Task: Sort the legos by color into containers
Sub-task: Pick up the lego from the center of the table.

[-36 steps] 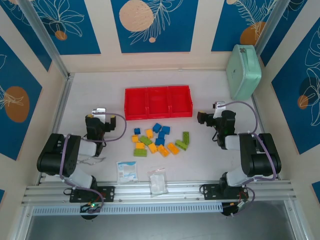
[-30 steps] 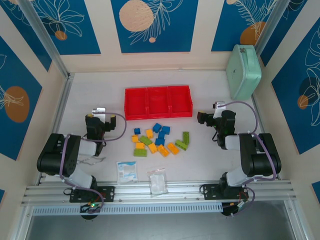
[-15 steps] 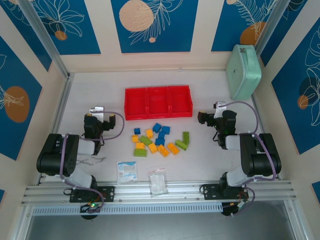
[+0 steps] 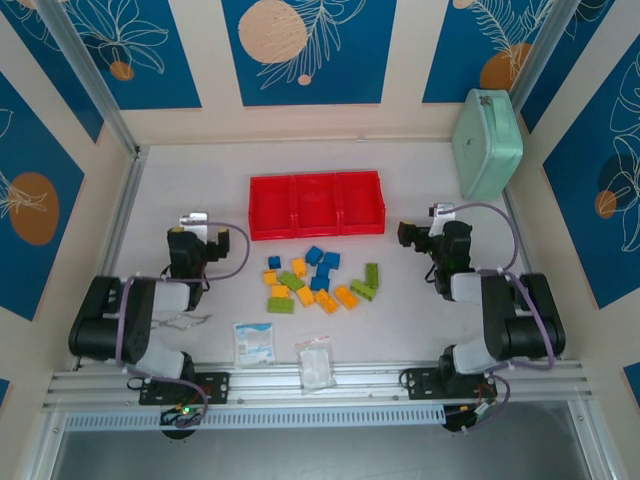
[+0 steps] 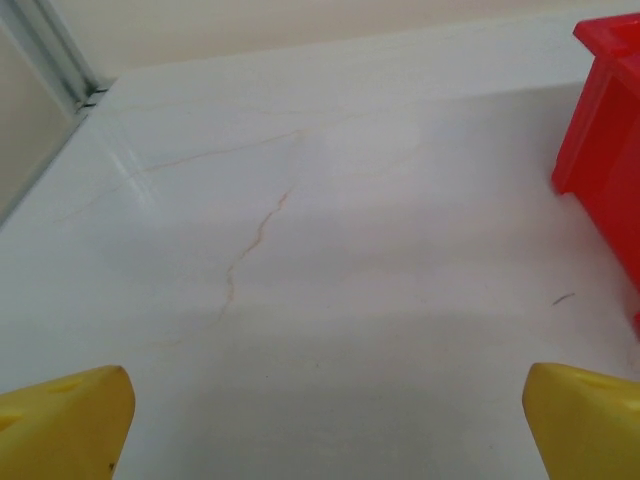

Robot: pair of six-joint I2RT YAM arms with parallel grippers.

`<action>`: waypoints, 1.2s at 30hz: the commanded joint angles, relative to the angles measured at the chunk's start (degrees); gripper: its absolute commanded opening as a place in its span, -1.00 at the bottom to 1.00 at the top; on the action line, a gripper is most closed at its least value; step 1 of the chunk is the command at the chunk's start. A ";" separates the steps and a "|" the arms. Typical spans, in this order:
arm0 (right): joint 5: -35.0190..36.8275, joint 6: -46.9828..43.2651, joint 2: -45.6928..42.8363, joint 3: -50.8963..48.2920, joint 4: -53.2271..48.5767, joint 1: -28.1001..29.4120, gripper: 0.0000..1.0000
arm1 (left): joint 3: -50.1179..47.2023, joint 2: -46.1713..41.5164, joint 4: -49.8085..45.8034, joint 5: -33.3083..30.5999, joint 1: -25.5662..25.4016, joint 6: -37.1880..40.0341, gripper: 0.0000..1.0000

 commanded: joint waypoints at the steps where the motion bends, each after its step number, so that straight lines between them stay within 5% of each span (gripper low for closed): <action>1: 7.23 9.88 -13.23 7.82 -24.27 -1.27 0.98 | 10.31 -10.67 -20.82 -9.25 -2.86 -3.35 0.99; 7: -10.54 24.87 -24.13 22.42 -56.23 -9.59 0.98 | 34.10 -10.98 -62.51 -0.62 -3.85 -14.08 0.98; 12: -23.18 30.80 -25.60 28.94 -72.38 -8.82 0.97 | 44.17 -9.66 -81.96 10.17 -8.22 -17.78 0.99; 15: -25.20 32.50 -25.39 29.51 -78.89 -3.82 0.88 | 41.81 -14.68 -86.02 15.29 -10.87 -18.41 0.99; 23: -11.25 35.97 -16.37 31.17 -86.75 18.92 0.86 | 32.23 -30.54 -94.26 17.44 -11.50 -22.25 0.99; 27: -10.04 35.31 -7.56 32.52 -84.01 21.50 0.79 | 27.70 -36.16 -92.84 21.72 -11.47 -22.56 0.99; 30: -9.37 34.27 -2.06 34.39 -82.69 21.54 0.68 | 26.44 -39.05 -93.38 18.65 -11.70 -27.59 0.99; 36: -4.69 32.50 9.01 41.09 -84.89 24.19 0.58 | 27.05 -40.62 -91.97 25.62 -12.00 -23.04 0.99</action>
